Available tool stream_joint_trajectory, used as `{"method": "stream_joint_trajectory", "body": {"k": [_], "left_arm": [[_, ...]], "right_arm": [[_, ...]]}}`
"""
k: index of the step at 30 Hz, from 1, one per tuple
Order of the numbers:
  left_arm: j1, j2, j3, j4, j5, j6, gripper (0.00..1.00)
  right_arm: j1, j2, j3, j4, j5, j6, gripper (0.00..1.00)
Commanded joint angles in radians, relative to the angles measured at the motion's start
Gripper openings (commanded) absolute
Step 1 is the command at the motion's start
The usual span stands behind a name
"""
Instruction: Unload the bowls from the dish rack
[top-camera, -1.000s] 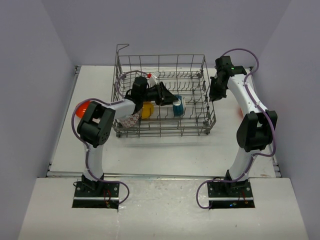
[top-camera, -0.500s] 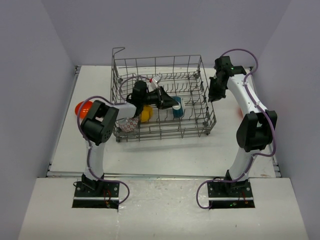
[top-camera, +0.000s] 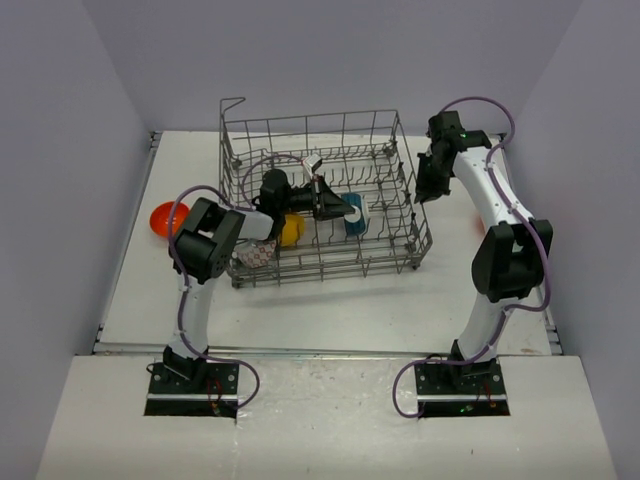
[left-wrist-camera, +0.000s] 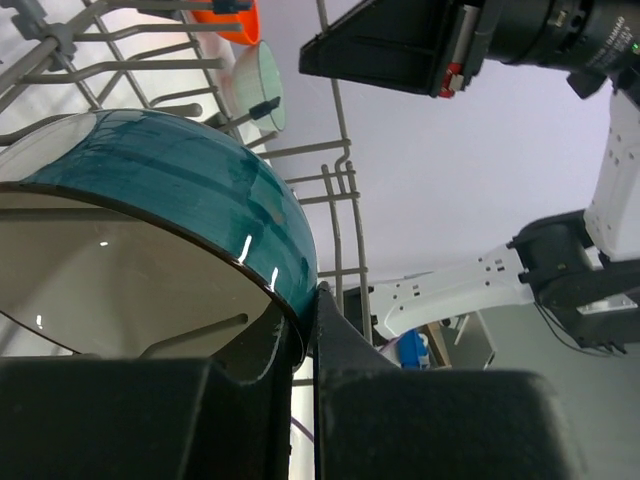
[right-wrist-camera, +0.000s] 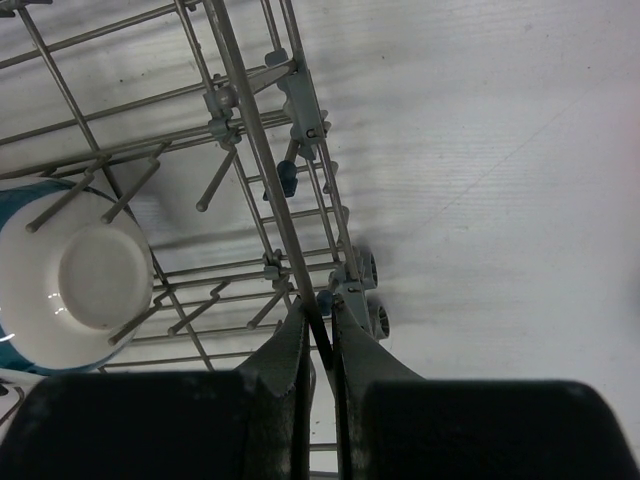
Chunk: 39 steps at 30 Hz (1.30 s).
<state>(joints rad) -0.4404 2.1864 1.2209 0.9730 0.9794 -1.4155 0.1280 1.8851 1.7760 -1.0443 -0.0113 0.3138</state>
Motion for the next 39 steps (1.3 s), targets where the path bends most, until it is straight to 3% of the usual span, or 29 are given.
{"method": "stream_joint_trajectory", "body": {"k": [1,12,20,33,39], "left_arm": [[0.065,0.047,-0.005,0.263,-0.025,-0.151,0.0],[0.12,0.18,0.049,0.645,-0.031,-0.471,0.0],[0.124,0.181,0.107,0.69,-0.053,-0.539,0.0],[0.14,0.098,0.187,0.561,-0.058,-0.507,0.0],[0.134,-0.002,0.238,0.187,-0.007,-0.254,0.0]], "right_arm": [[-0.018,0.054,0.03,0.003,0.096,0.093,0.0],[-0.024,0.089,0.053,0.0,0.109,0.102,0.0],[-0.03,0.103,0.057,-0.006,0.108,0.099,0.0],[-0.031,0.106,0.074,-0.005,0.096,0.093,0.0],[-0.033,0.104,0.074,-0.003,0.088,0.09,0.0]]}}
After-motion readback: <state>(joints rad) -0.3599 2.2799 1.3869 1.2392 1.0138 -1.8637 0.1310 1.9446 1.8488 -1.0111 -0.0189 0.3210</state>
